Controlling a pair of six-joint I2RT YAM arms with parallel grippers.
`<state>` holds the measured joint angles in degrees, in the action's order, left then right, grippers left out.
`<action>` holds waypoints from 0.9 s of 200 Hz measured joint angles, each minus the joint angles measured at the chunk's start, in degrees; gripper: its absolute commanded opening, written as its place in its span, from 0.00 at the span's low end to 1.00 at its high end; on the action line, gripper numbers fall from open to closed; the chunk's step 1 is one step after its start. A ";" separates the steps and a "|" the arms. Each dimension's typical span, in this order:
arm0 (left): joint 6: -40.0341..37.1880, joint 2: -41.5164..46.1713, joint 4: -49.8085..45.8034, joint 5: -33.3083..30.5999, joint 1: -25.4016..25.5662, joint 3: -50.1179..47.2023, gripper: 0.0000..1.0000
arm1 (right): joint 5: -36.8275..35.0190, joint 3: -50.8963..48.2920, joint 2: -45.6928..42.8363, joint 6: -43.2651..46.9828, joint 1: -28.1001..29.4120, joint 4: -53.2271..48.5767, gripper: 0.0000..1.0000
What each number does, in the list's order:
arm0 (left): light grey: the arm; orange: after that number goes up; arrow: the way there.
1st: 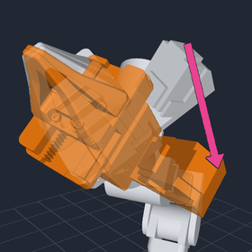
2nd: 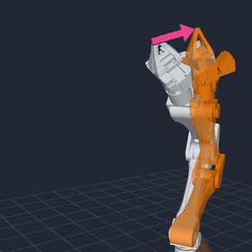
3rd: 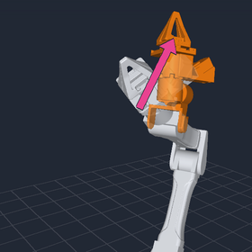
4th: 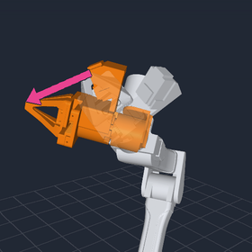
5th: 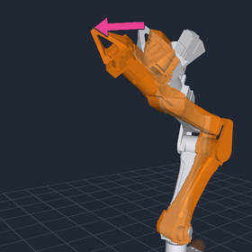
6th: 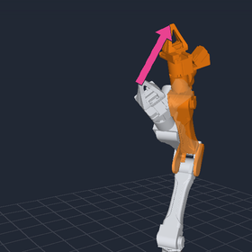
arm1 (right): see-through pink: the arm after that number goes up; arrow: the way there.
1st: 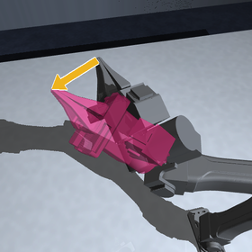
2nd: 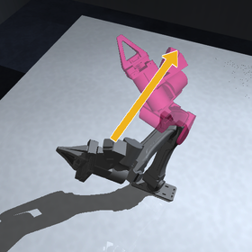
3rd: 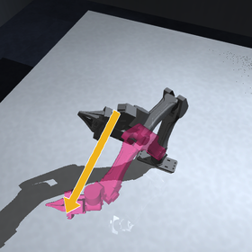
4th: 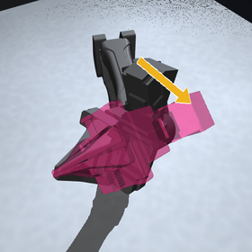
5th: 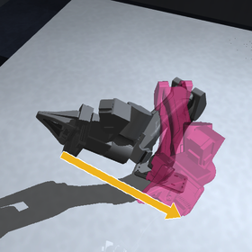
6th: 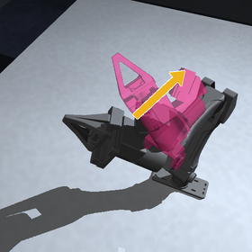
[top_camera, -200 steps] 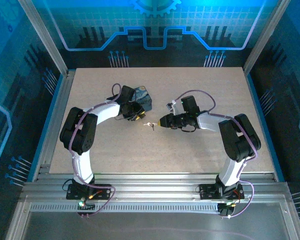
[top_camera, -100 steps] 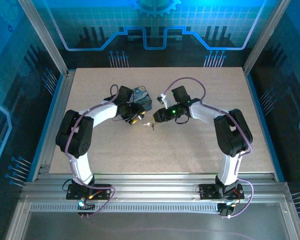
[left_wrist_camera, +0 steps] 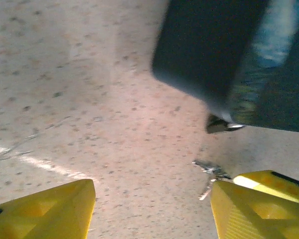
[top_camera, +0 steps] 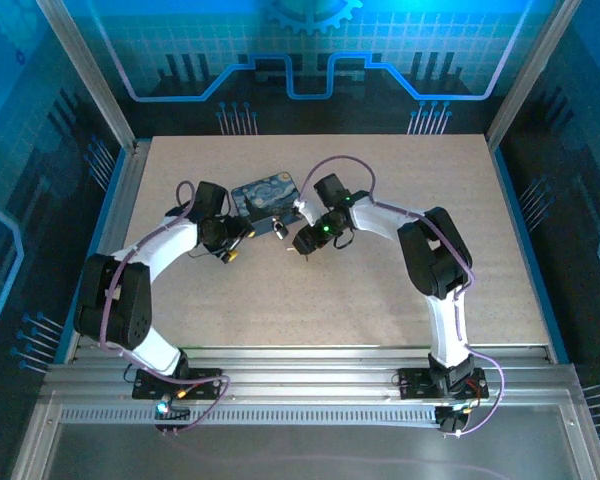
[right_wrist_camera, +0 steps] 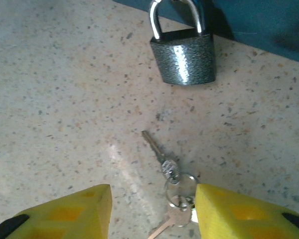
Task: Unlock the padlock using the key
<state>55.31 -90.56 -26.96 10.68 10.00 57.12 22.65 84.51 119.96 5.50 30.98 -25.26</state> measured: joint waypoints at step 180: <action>-0.07 1.53 1.29 0.26 -3.34 -2.78 0.63 | -7.54 3.54 4.44 9.20 3.10 -1.51 0.12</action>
<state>55.24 -89.03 -25.67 10.94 6.66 54.35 15.11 88.05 124.40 14.70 34.09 -26.76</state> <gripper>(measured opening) 0.633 0.169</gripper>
